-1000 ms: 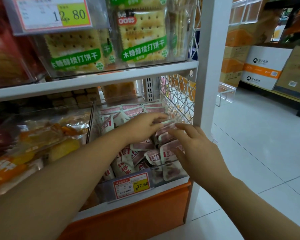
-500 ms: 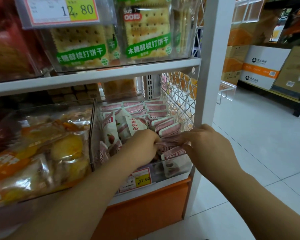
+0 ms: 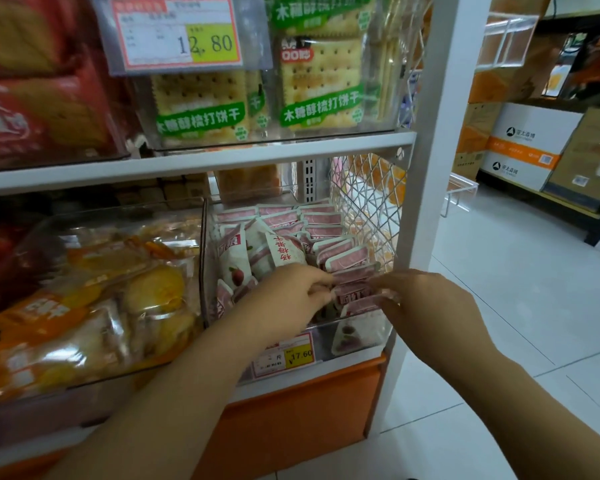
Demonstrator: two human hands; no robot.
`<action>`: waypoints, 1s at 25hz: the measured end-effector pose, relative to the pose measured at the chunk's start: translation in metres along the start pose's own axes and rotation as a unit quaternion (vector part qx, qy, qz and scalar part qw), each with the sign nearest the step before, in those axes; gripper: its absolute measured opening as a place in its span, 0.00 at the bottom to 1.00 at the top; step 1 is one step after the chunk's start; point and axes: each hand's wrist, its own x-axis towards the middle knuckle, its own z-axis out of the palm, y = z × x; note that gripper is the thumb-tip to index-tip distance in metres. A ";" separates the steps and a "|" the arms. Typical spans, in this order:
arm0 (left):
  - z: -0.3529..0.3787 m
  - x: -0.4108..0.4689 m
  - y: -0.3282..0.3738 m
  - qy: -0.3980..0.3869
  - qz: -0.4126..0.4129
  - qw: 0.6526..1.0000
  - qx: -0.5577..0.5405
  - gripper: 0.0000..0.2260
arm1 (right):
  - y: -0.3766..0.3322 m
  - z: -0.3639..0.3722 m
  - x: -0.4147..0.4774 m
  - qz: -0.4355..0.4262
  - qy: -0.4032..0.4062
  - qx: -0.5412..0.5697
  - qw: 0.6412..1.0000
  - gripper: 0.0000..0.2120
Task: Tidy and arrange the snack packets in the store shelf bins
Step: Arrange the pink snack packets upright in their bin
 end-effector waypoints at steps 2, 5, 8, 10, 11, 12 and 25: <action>-0.014 -0.028 -0.010 0.083 0.008 0.996 -0.019 0.16 | -0.018 -0.012 -0.003 -0.026 0.029 0.066 0.997 0.12; -0.032 -0.057 -0.030 0.219 0.015 0.974 0.049 0.14 | -0.047 -0.013 0.019 -0.084 0.015 0.121 0.989 0.12; -0.038 -0.073 -0.050 0.279 0.026 0.956 0.080 0.12 | -0.073 0.002 0.061 -0.147 -0.095 0.048 0.983 0.22; -0.038 -0.075 -0.067 0.274 0.040 0.955 0.110 0.11 | -0.083 0.015 0.089 -0.178 -0.184 -0.020 0.966 0.35; -0.039 -0.075 -0.074 0.264 0.048 0.956 0.117 0.11 | -0.085 0.022 0.100 -0.177 -0.219 -0.046 0.958 0.40; -0.040 -0.075 -0.080 0.257 0.055 0.958 0.112 0.12 | -0.086 0.027 0.109 -0.171 -0.240 -0.061 0.954 0.44; -0.054 -0.073 -0.084 0.269 0.089 0.959 0.024 0.12 | -0.084 0.017 0.121 -0.339 -0.125 -0.274 0.892 0.12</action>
